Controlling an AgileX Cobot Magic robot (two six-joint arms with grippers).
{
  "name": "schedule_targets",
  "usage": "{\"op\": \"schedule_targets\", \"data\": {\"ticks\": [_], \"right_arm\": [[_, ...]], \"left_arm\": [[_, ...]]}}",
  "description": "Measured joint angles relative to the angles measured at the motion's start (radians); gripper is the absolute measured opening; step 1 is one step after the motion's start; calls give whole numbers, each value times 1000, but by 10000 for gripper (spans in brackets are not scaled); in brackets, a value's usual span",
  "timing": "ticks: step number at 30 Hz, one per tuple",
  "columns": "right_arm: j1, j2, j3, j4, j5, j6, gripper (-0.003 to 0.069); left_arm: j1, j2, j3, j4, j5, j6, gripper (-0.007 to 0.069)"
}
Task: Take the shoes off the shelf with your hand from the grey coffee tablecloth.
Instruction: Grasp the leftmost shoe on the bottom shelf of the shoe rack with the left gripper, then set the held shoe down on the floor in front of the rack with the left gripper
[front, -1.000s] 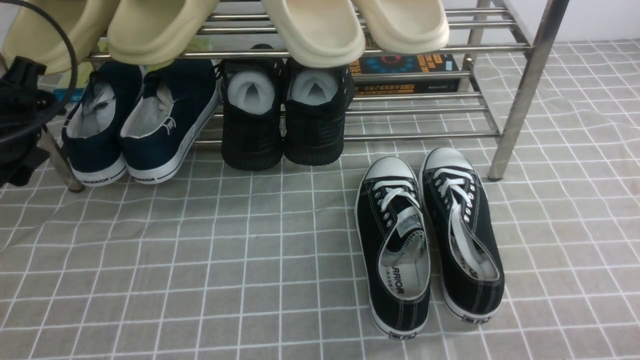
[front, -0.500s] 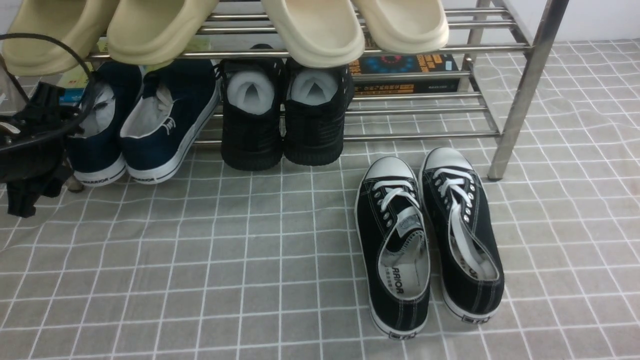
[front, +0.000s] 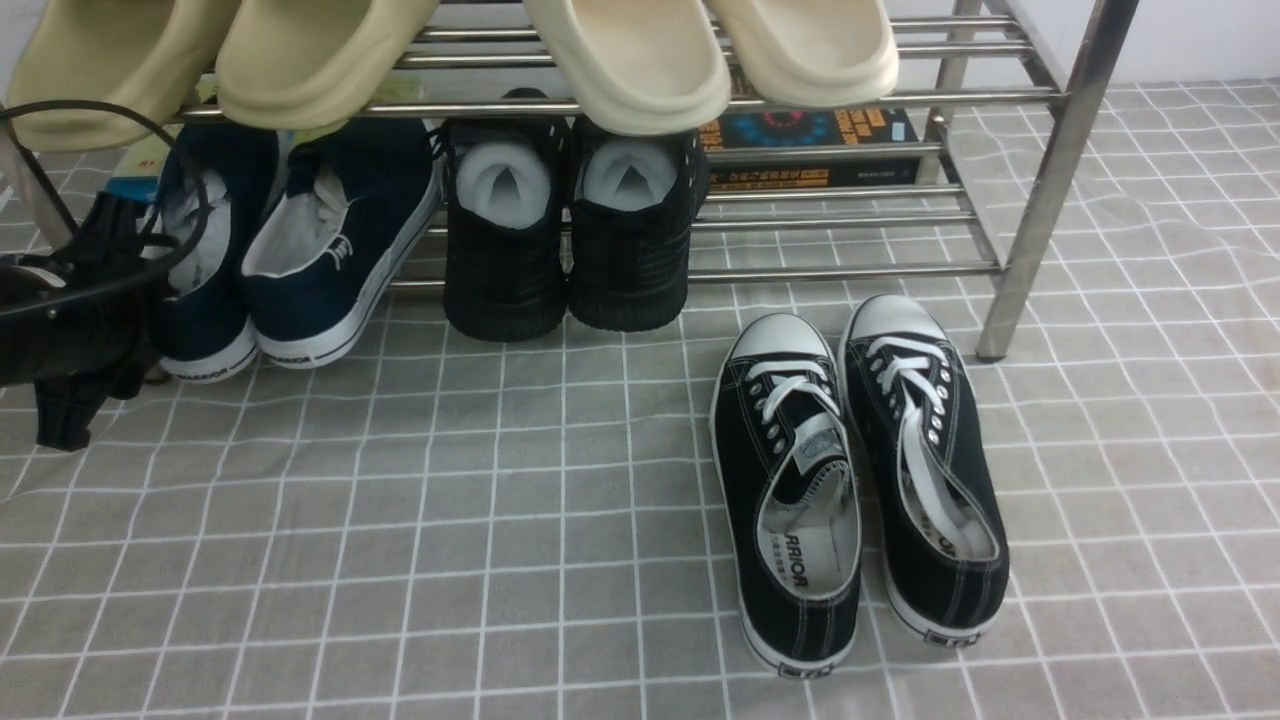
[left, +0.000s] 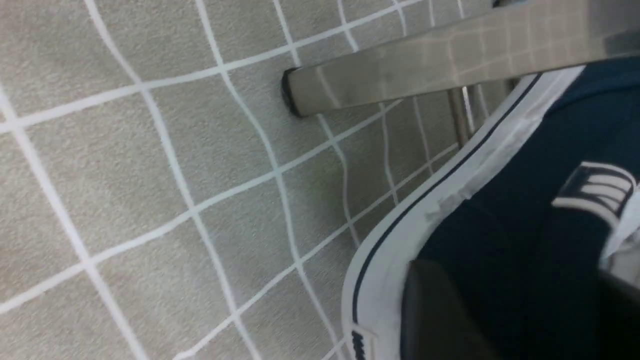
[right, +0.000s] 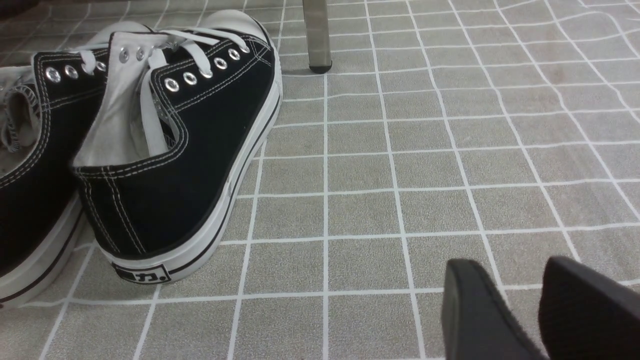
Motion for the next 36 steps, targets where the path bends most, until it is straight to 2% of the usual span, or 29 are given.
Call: {"op": "schedule_targets", "data": {"ticks": [3,6,13,16,20,28,36], "right_arm": [[0,0,0,0,0,0,227],[0,0,0,0,0,0,231],[0,0,0,0,0,0,237],[0,0,0,0,0,0,237],[0,0,0,0,0,0,237],[0,0,0,0,0,0,237],[0,0,0,0,0,0,238]], "left_arm": [[3,-1,0,14,74,30,94],[14,-27,0,22,168,55,52],[60,-180,3,173,428,68,52],[71,-261,6,285,572,29,52],[71,-309,19,354,683,-21,52],[71,-313,153,375,678,-67,52],[72,-313,188,402,697,-81,60]]}}
